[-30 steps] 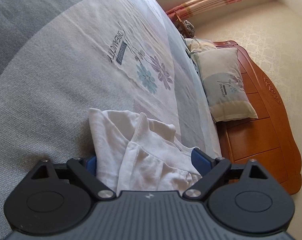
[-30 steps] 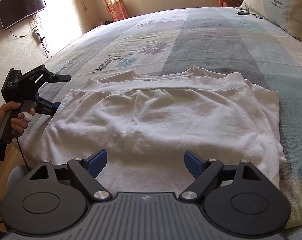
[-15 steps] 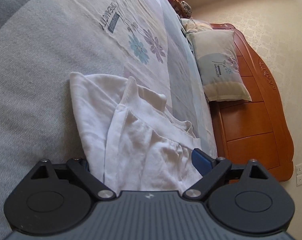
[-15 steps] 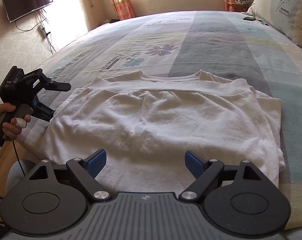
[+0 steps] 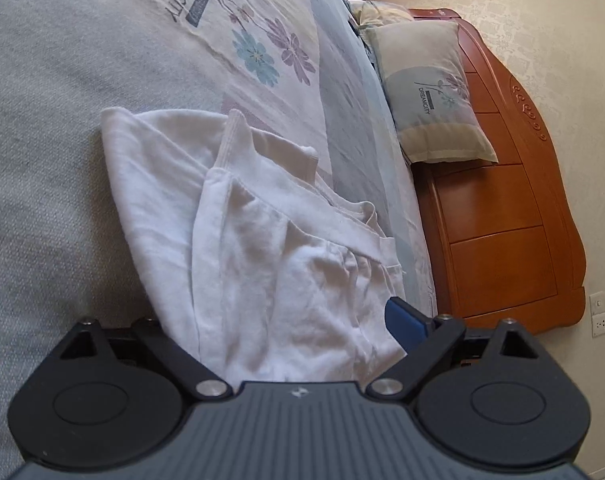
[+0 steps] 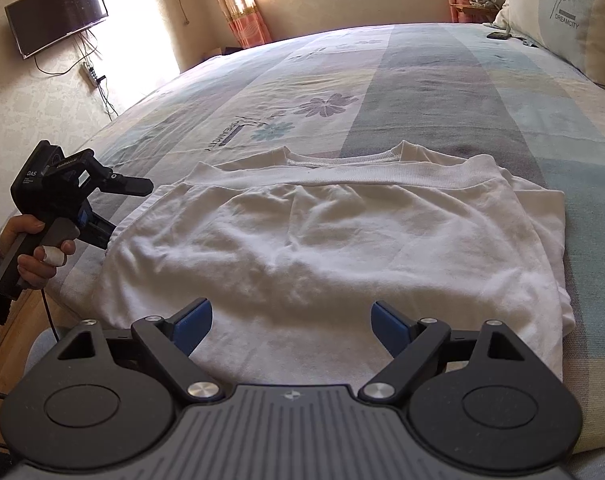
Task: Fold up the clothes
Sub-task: 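Roll the left gripper and grasp the sweatshirt side edge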
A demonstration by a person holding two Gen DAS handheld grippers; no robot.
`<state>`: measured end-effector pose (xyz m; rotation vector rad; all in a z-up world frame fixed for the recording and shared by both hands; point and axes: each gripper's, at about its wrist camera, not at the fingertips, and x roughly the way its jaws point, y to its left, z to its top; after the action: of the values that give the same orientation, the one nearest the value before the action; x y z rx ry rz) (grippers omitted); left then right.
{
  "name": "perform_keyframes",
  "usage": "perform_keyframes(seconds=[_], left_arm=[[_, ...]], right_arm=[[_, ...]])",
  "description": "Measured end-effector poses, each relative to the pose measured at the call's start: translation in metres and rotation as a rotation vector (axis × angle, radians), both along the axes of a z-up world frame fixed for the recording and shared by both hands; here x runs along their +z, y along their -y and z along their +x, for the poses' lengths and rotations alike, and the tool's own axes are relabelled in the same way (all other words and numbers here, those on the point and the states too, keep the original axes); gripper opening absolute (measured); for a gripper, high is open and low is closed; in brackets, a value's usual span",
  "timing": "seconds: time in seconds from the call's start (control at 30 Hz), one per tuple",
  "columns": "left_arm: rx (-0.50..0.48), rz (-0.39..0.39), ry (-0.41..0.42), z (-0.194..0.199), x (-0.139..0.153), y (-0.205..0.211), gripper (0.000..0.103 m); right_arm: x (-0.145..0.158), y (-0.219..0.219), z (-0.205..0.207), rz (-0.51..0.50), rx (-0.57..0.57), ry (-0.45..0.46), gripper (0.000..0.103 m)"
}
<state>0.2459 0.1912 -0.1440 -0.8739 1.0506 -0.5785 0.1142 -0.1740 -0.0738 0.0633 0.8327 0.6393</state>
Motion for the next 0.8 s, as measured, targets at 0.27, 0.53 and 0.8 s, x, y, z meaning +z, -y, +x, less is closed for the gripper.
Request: perform_keyframes(seconds=[0.27, 0.53, 0.8], left_arm=[[-0.090, 0.020, 0.002, -0.006, 0.003, 0.004, 0.091], [-0.080, 0.128, -0.034, -0.012, -0.002, -0.008, 0.039], [-0.075, 0.320, 0.025, -0.019, 0.011, 0.008, 0.020]], right_arm=[[0.000, 0.001, -0.003, 0.013, 0.003, -0.003, 0.090], [-0.009, 0.012, 0.005, 0.016, -0.048, -0.030, 0.090], [-0.008, 0.011, 0.009, 0.051, -0.045, -0.031, 0.090]])
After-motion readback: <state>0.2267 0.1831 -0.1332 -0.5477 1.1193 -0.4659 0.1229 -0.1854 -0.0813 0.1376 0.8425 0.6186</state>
